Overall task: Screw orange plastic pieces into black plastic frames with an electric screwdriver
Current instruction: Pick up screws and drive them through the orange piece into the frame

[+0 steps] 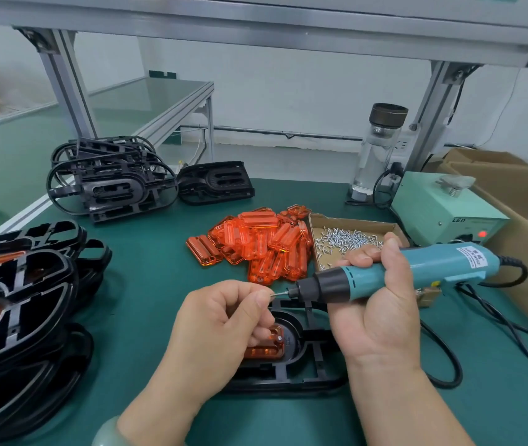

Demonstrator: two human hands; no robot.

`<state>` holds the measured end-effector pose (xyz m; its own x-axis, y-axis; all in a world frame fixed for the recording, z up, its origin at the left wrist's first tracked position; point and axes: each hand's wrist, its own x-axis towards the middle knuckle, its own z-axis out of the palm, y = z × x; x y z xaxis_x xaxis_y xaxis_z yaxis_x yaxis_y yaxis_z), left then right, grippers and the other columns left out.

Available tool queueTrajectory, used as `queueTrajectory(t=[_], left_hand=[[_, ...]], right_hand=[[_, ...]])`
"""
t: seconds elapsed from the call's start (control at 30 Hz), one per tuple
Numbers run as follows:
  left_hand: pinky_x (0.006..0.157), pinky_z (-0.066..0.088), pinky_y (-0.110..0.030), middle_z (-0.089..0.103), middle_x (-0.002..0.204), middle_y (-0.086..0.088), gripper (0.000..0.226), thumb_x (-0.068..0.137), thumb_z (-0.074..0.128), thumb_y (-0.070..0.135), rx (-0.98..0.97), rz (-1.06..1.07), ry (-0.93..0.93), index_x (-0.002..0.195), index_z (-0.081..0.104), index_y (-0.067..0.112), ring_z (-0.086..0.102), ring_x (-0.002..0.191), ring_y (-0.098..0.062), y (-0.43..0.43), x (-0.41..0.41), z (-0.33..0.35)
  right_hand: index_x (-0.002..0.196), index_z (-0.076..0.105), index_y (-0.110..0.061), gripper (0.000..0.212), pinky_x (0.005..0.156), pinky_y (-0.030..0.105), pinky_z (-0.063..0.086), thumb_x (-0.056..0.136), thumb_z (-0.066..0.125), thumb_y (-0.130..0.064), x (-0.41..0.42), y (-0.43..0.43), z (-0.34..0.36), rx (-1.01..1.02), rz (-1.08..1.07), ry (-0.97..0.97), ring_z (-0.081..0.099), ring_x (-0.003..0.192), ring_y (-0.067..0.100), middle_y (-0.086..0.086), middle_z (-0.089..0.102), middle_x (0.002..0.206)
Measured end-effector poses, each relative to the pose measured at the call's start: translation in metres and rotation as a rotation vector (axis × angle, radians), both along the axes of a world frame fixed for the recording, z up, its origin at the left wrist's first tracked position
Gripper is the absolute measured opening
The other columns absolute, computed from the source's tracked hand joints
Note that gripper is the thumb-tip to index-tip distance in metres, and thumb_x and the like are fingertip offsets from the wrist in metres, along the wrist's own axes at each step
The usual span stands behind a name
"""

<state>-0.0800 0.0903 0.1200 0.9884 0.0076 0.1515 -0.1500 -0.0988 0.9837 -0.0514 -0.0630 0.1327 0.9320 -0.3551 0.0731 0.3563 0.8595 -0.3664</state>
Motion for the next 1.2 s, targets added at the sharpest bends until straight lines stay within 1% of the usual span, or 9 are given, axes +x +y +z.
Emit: queueTrajectory(t=[0.1, 0.23, 0.47, 0.7, 0.87, 0.93, 1.07, 1.13, 1.2], left_hand=[[0.051, 0.048, -0.012, 0.069, 0.063, 0.002, 0.023, 0.087, 0.062, 0.016, 0.067, 0.000, -0.025, 0.070, 0.071, 0.028, 0.063, 0.052, -0.005, 0.001, 0.000, 0.000], [0.058, 0.052, -0.015, 0.071, 0.070, 0.007, 0.027, 0.085, 0.064, 0.014, 0.130, 0.006, -0.077, 0.080, 0.070, 0.040, 0.067, 0.060, -0.005, 0.002, 0.000, -0.001], [0.063, 0.052, -0.015, 0.074, 0.079, 0.004, 0.023, 0.079, 0.070, 0.013, -0.043, -0.071, 0.024, 0.087, 0.074, 0.034, 0.071, 0.072, -0.010, 0.003, 0.001, -0.005], [0.053, 0.048, -0.012, 0.071, 0.067, 0.001, 0.022, 0.081, 0.067, 0.012, 0.021, -0.013, -0.043, 0.075, 0.072, 0.033, 0.066, 0.058, -0.006, 0.004, 0.003, -0.003], [0.057, 0.047, -0.010, 0.072, 0.071, 0.007, 0.024, 0.080, 0.070, 0.015, 0.111, -0.058, -0.082, 0.083, 0.071, 0.038, 0.065, 0.061, -0.002, 0.008, 0.004, 0.001], [0.062, 0.046, -0.007, 0.072, 0.077, 0.014, 0.024, 0.078, 0.073, 0.019, 0.184, -0.025, -0.091, 0.087, 0.071, 0.041, 0.064, 0.066, 0.002, 0.016, 0.008, 0.000], [0.066, 0.042, -0.004, 0.067, 0.073, 0.026, 0.021, 0.078, 0.074, 0.022, 0.568, 0.033, 0.048, 0.076, 0.068, 0.042, 0.058, 0.071, 0.013, 0.046, 0.015, -0.006], [0.065, 0.041, -0.008, 0.062, 0.068, 0.025, 0.020, 0.076, 0.077, 0.027, 0.682, -0.027, 0.157, 0.088, 0.070, 0.041, 0.055, 0.068, 0.015, 0.054, 0.015, -0.010], [0.067, 0.039, -0.009, 0.060, 0.076, 0.025, 0.030, 0.075, 0.077, 0.030, 0.738, -0.087, 0.209, 0.103, 0.069, 0.039, 0.055, 0.071, 0.011, 0.055, 0.016, -0.015]], right_hand=[[0.094, 0.052, -0.027, 0.019, 0.068, 0.019, 0.043, 0.080, 0.062, -0.019, 0.000, 0.001, -0.001, 0.002, -0.002, -0.001, 0.050, 0.056, 0.002, -0.012, 0.050, 0.067], [0.094, 0.052, -0.027, 0.019, 0.062, 0.017, 0.047, 0.080, 0.062, -0.019, 0.000, 0.001, -0.001, -0.032, -0.016, -0.004, 0.049, 0.055, 0.002, -0.011, 0.050, 0.067], [0.098, 0.051, -0.026, 0.020, 0.063, 0.019, 0.047, 0.082, 0.062, -0.022, 0.002, -0.004, 0.000, -0.020, -0.042, 0.011, 0.049, 0.055, 0.002, -0.011, 0.049, 0.066], [0.095, 0.051, -0.026, 0.018, 0.061, 0.018, 0.048, 0.082, 0.062, -0.020, 0.000, -0.001, -0.001, -0.013, -0.015, 0.010, 0.050, 0.055, 0.002, -0.011, 0.050, 0.067], [0.094, 0.052, -0.025, 0.012, 0.058, 0.019, 0.048, 0.086, 0.060, -0.021, 0.001, -0.001, -0.001, 0.004, -0.008, 0.032, 0.049, 0.054, 0.003, -0.011, 0.049, 0.067], [0.092, 0.053, -0.025, 0.011, 0.058, 0.019, 0.048, 0.085, 0.061, -0.022, 0.001, -0.004, -0.001, 0.005, -0.018, 0.035, 0.049, 0.053, 0.003, -0.010, 0.049, 0.067], [0.092, 0.053, -0.025, 0.017, 0.058, 0.017, 0.047, 0.080, 0.065, -0.024, 0.002, -0.009, 0.001, -0.033, -0.043, 0.049, 0.049, 0.053, 0.003, -0.011, 0.050, 0.066], [0.090, 0.053, -0.025, 0.016, 0.058, 0.018, 0.047, 0.080, 0.065, -0.025, 0.003, -0.010, 0.000, -0.053, -0.054, 0.060, 0.049, 0.053, 0.003, -0.011, 0.050, 0.065], [0.089, 0.052, -0.024, 0.014, 0.061, 0.018, 0.046, 0.083, 0.065, -0.024, 0.003, -0.009, -0.001, -0.078, -0.061, 0.075, 0.050, 0.054, 0.003, -0.011, 0.051, 0.065]])
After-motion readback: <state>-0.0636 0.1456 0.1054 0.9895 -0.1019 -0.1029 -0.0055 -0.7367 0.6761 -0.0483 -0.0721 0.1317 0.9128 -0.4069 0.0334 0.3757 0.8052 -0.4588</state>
